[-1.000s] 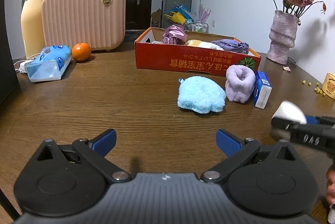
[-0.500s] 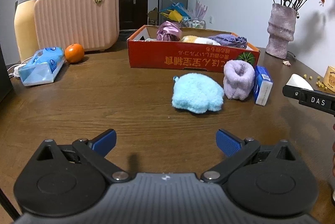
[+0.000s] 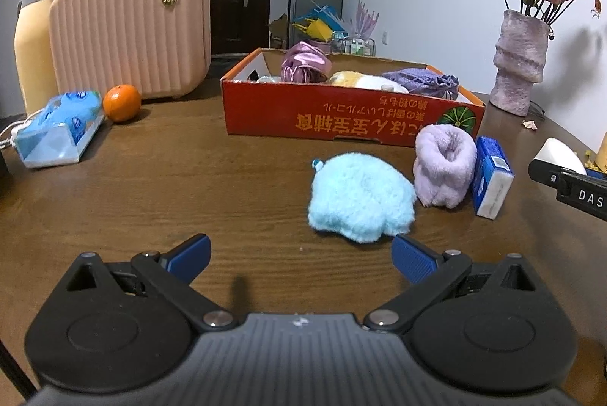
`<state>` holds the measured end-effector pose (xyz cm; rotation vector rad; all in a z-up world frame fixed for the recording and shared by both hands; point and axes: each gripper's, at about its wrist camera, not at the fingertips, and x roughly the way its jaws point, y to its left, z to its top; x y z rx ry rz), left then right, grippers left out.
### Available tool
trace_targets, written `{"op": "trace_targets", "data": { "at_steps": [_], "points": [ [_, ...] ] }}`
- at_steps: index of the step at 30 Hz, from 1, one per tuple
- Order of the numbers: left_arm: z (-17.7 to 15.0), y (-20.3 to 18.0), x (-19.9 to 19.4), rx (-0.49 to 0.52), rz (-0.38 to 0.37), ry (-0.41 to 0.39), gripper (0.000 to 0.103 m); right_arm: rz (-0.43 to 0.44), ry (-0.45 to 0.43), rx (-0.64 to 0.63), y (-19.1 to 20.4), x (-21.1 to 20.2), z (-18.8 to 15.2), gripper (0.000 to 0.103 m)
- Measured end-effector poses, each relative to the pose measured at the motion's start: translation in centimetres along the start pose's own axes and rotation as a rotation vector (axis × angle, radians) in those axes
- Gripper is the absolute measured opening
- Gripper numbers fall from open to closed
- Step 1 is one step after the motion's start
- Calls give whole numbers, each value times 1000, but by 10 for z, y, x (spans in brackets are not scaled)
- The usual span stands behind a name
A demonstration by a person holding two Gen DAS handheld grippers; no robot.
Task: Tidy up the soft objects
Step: 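Grasp the light blue fuzzy plush with the left gripper while the right holds the cylinder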
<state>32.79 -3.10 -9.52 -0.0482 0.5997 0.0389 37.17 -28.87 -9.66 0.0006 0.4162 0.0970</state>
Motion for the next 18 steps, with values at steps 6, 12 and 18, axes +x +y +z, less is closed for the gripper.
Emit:
{"op": "trace_targets", "data": {
  "at_steps": [6,12,18],
  "points": [
    [8,-5,15,11,3,-1,103,2,-1,1,0,1,0,56],
    [15,-16,31,56,-15,1,103,9,-2,14,-2,-2,0,56],
    [19,-28,46,85,-49,29,103,6,5,37,-6,-1,0,56]
  ]
}}
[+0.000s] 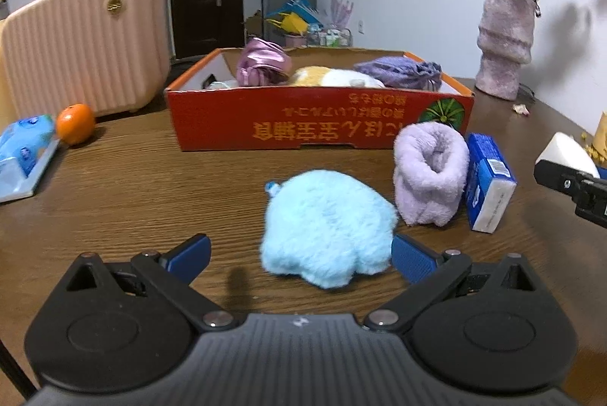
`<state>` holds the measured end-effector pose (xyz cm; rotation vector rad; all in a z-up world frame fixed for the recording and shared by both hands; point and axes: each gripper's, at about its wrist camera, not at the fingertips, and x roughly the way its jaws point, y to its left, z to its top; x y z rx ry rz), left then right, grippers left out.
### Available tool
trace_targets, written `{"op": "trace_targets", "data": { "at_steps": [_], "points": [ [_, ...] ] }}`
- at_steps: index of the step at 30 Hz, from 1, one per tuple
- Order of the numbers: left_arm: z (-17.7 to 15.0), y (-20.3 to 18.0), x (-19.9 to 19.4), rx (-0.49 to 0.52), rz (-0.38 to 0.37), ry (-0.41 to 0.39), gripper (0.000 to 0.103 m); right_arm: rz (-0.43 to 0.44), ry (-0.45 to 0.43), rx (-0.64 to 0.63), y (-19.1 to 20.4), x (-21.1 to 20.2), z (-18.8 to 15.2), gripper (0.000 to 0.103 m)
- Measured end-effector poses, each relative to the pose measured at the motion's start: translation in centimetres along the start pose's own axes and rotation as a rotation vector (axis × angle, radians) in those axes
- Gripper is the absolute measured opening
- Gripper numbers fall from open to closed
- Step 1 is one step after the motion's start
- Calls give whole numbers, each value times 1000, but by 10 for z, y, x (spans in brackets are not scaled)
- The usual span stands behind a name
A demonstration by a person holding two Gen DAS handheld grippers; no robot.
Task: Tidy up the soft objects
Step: 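Grasp the light blue fuzzy plush with the left gripper while the right holds the cylinder, then carry the blue plush and foam cylinder with both grippers over the box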
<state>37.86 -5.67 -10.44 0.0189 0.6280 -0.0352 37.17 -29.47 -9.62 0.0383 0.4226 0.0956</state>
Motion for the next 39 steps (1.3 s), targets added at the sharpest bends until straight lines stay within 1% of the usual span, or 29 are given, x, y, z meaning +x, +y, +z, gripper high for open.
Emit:
{"op": "trace_targets", "data": {
  "at_steps": [2,5,10,13,16,17,21,23,29,39],
  "points": [
    [2,-3,6,10,-2,8,103,-3,2,4,-1,1,0,56],
    [5,-6,15,21,16,24,103,-10,6,9,-2,2,0,56],
    [9,-4,30,-4,2,74,103,-22,14,20,-4,4,0,56],
    [10,-2,34,-15,7,80,103,-36,23,26,-6,7,0,56],
    [10,-4,36,1,9,93,102,-57,25,37,-7,9,0,56],
    [9,-4,37,5,8,96,97,-63,27,40,-8,10,1,56],
    [9,-3,36,4,2,87,88,-85,38,46,-9,14,0,56],
    [9,-3,34,0,0,80,76,-95,45,47,-9,15,0,56],
    [9,-2,32,3,5,69,72,-111,47,44,-9,17,0,56],
    [11,1,23,-8,18,28,72,-128,41,50,-11,16,0,56]
  ]
}}
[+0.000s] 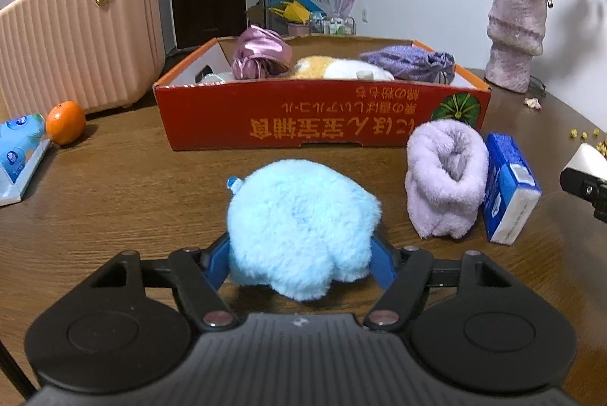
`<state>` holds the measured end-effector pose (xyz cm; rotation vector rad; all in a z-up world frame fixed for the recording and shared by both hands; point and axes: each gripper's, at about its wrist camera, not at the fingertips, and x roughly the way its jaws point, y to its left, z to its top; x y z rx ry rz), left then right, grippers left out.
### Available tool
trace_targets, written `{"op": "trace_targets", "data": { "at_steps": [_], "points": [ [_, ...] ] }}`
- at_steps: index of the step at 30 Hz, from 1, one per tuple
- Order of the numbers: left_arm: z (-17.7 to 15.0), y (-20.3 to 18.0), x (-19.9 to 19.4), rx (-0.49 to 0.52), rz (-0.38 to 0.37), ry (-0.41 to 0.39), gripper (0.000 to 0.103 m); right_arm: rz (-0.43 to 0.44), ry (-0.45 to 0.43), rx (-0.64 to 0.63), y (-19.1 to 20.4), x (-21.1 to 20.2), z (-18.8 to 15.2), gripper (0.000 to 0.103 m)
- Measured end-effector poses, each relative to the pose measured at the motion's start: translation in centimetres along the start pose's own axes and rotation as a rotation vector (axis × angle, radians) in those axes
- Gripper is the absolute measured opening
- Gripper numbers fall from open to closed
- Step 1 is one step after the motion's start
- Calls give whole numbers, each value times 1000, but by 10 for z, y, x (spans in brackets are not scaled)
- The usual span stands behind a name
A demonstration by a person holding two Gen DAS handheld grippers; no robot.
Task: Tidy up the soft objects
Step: 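Carry the blue plush and foam cylinder with both grippers over the box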
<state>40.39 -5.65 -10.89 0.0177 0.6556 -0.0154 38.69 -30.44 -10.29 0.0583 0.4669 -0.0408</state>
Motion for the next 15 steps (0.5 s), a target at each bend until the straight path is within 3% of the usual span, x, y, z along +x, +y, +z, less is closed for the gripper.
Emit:
{"op": "trace_targets", "data": {
  "at_steps": [15],
  "points": [
    [17,12,-37,-57,31,-179,72,27,-63,-3,7,-11,4,56]
  ]
}}
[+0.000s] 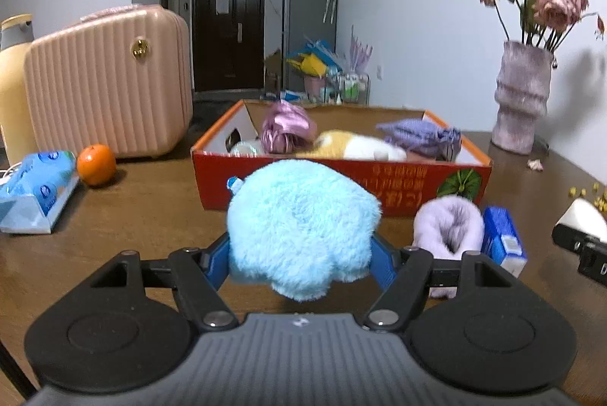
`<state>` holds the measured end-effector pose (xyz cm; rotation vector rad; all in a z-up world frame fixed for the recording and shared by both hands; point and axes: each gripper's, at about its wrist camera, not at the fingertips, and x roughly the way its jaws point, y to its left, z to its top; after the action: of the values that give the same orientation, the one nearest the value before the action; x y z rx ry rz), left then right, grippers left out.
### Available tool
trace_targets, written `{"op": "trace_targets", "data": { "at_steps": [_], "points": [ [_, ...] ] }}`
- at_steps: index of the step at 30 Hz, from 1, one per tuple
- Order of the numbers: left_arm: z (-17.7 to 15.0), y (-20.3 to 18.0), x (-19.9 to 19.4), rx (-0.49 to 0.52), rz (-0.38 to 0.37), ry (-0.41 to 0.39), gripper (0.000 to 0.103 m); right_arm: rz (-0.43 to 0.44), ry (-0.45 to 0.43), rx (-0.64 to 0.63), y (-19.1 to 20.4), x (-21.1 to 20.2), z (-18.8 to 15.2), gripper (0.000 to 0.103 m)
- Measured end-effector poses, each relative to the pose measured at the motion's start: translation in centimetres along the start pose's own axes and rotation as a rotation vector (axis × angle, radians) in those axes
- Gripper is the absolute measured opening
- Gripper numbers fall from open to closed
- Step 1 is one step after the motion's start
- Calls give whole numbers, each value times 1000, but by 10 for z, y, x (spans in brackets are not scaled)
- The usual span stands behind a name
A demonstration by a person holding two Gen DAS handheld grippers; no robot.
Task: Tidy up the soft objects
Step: 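Carry the blue plush and foam cylinder with both grippers over the box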
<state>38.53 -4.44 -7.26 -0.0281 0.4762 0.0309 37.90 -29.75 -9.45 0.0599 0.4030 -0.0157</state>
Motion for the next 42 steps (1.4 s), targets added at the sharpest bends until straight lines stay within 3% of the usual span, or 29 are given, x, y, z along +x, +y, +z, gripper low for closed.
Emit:
{"op": "trace_targets", "data": {
  "at_steps": [13,28,42],
  "points": [
    [22,9,-14,-58,7,-109,72,51,-84,-12,20,-4,8,56],
    [48,7,4,-118,0,-159,72,99,-159,-50,46,16,25,56],
    [65,9,31,-137,0,-175,72,154,-150,-44,53,45,44,56]
  ]
}}
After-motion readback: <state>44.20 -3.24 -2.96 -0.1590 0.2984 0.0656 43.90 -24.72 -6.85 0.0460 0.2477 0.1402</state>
